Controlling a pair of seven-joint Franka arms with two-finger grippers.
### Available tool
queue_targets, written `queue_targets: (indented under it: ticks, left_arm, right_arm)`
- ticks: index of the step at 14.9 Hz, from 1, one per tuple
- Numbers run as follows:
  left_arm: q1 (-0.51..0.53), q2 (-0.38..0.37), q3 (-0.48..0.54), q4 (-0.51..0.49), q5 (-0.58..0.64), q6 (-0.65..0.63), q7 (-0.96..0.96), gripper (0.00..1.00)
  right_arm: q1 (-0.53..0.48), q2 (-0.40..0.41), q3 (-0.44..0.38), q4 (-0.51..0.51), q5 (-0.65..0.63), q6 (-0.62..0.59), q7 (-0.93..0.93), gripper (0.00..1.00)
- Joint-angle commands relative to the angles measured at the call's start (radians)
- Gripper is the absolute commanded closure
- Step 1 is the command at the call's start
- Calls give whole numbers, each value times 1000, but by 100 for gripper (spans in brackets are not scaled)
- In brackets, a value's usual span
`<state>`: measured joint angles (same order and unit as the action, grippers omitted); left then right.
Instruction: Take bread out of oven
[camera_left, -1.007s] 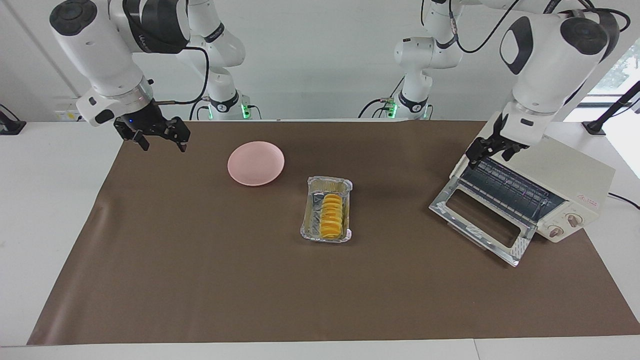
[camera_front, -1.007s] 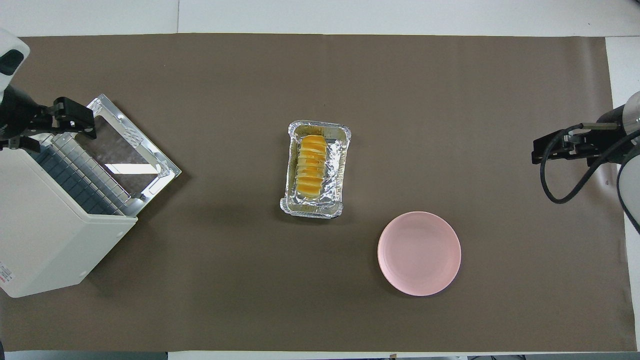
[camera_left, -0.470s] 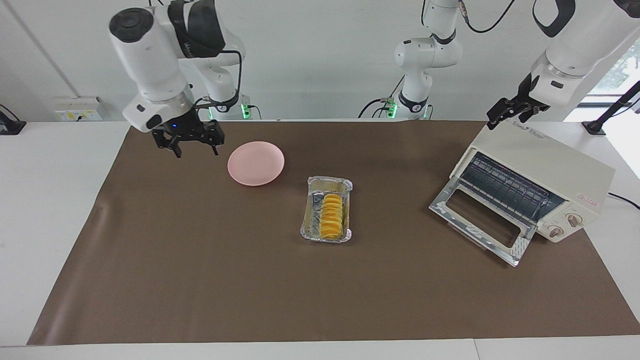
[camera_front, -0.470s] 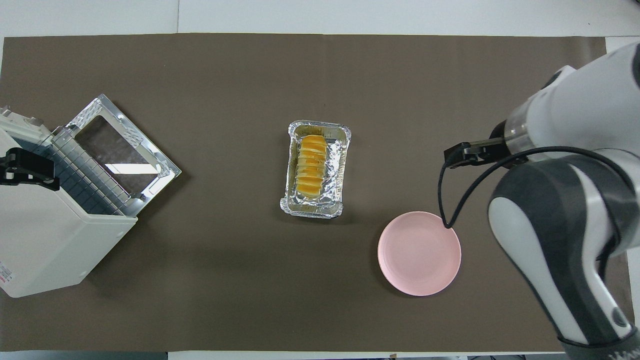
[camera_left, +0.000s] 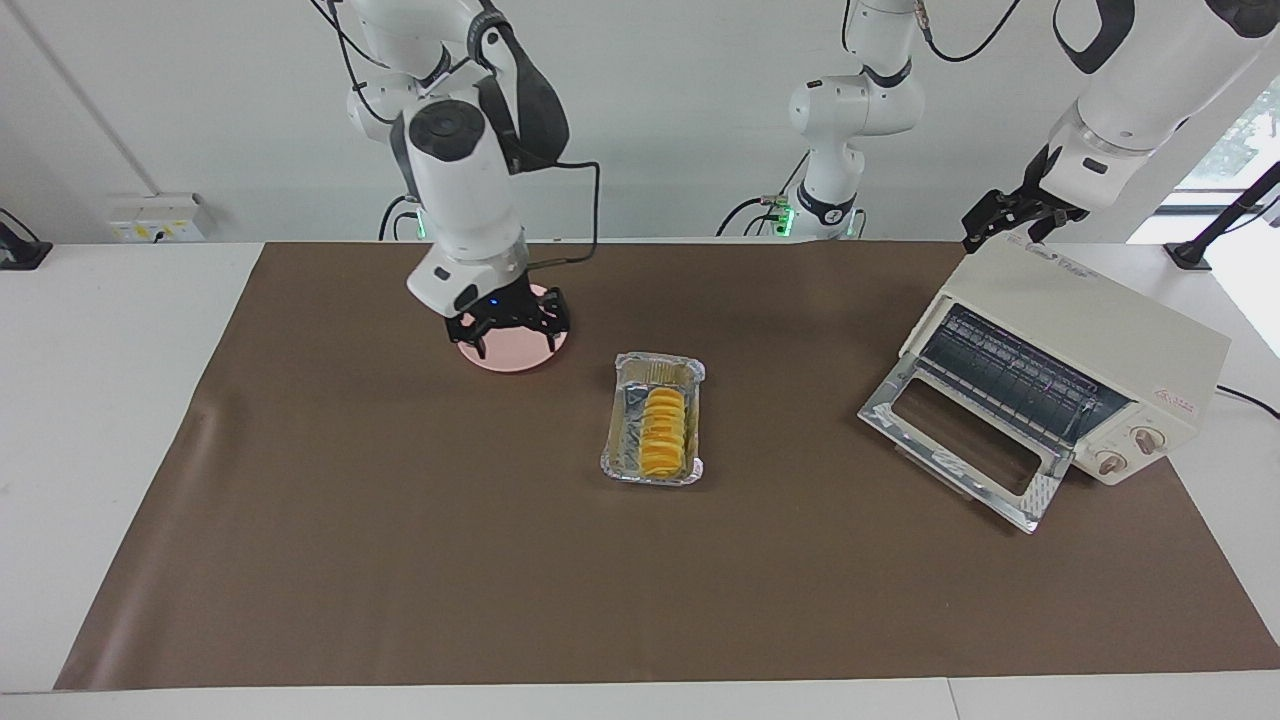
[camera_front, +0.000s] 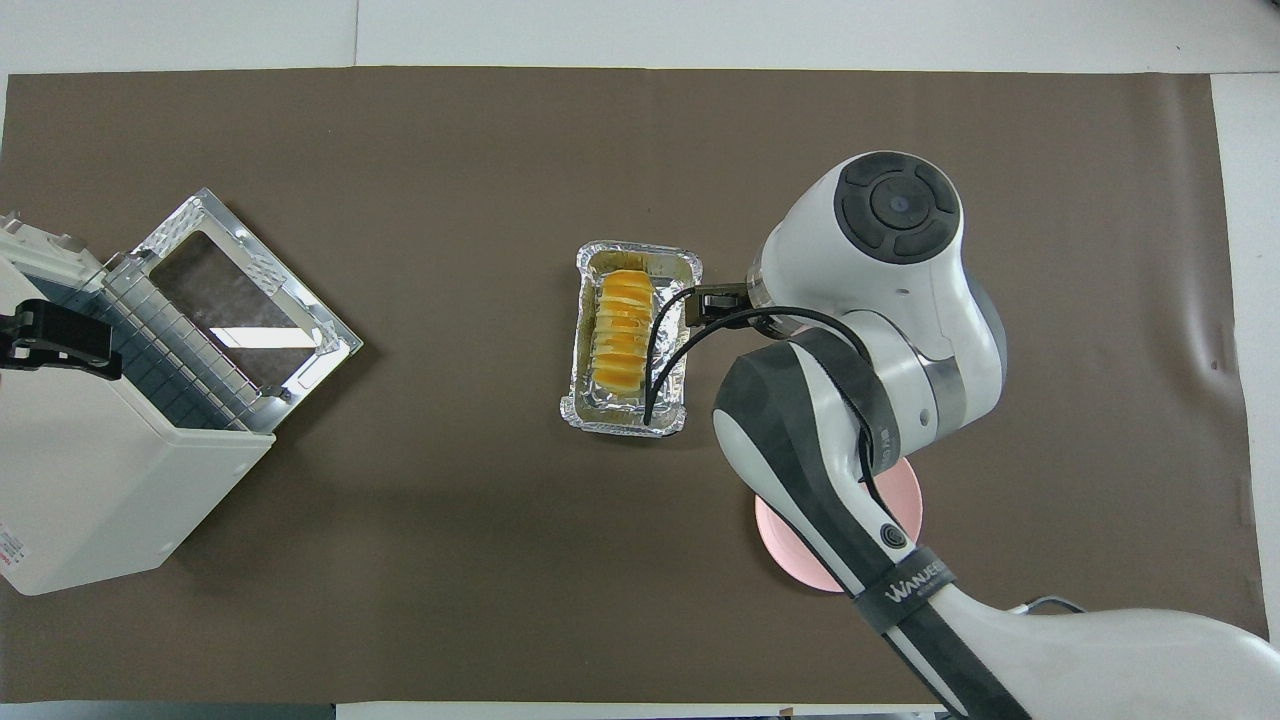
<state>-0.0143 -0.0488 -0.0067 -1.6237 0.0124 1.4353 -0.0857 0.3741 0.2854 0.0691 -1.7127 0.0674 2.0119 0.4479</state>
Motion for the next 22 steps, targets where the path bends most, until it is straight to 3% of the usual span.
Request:
queue_targets:
  ticks: [1, 4, 11, 14, 15, 20, 22]
  left_arm:
    - [2, -31, -1, -68, -15, 57, 24, 0]
    - [2, -52, -33, -125, -14, 69, 38, 0]
    - [5, -52, -35, -119, -15, 56, 37, 0]
    - [7, -52, -35, -119, -14, 59, 37, 0]
    - [7, -51, -35, -116, -14, 59, 38, 0]
    - [7, -51, -47, -81, -15, 16, 38, 0]
    - [11, -40, -47, -36, -15, -13, 38, 0]
  right_arm:
    - [37, 72, -3, 71, 17, -7, 66, 0]
    - [63, 103, -3, 56, 19, 53, 168, 0]
    - [65, 135, -3, -21, 28, 154, 207, 0]
    - [78, 143, -3, -53, 29, 206, 219, 6]
    - [87, 141, -3, -65, 29, 215, 235, 16]
    - [101, 130, -3, -99, 29, 228, 279, 96]
    - [104, 129, -3, -101, 29, 228, 262, 100]
